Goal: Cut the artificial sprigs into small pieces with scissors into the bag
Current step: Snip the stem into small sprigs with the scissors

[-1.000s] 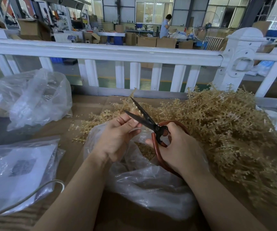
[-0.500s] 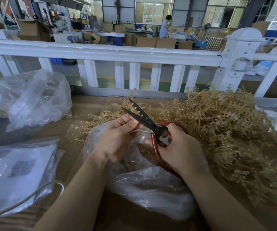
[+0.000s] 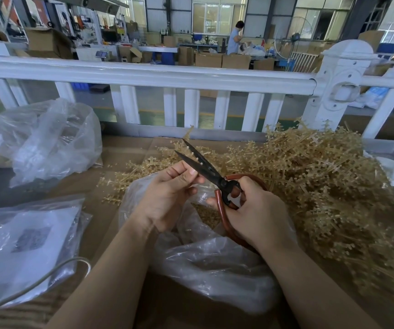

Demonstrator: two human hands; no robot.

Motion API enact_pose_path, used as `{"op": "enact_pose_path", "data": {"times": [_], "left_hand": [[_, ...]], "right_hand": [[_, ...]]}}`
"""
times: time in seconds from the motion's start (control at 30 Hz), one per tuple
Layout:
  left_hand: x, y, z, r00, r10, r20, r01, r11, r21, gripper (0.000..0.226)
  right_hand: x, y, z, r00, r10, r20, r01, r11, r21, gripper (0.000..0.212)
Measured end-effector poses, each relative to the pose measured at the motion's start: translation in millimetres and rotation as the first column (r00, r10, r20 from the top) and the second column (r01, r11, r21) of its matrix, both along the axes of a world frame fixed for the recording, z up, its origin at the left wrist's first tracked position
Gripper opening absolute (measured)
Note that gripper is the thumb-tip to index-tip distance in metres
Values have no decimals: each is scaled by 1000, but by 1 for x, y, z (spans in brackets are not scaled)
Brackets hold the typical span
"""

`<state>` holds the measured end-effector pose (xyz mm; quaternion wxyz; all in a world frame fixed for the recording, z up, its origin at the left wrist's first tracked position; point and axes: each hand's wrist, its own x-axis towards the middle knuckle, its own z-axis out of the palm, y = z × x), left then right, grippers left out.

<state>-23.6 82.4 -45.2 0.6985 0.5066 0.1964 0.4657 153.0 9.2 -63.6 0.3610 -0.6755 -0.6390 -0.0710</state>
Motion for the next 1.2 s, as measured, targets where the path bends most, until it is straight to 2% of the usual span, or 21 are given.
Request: {"op": "enact_pose_path", "data": {"times": [0.2,0.4,0.67,1.03,1.2], "left_hand": [[0,2,-2,999,14,-32,-13,1000,26,4],[3,2,-4,989,104,-103,-91,988,123,7],[4,3,-5,989,144,35,-148,973,177,10],[0,5,-4,965,258,-39,-235,926,297,9],[1,0,-1,968,243,-63,-212,927,310,26]], "right_hand": [[0,0,-1,1000,5,0,-5,1000,2,61],[4,6,-9,999,-13,41,11,999,49,57],[6,10,-14,998,-44,55,39,995,94,58],[7,11,-15,996,-47,73,41,996,85,60],[7,12,-11,996,-43,76,39,998,54,61]]}}
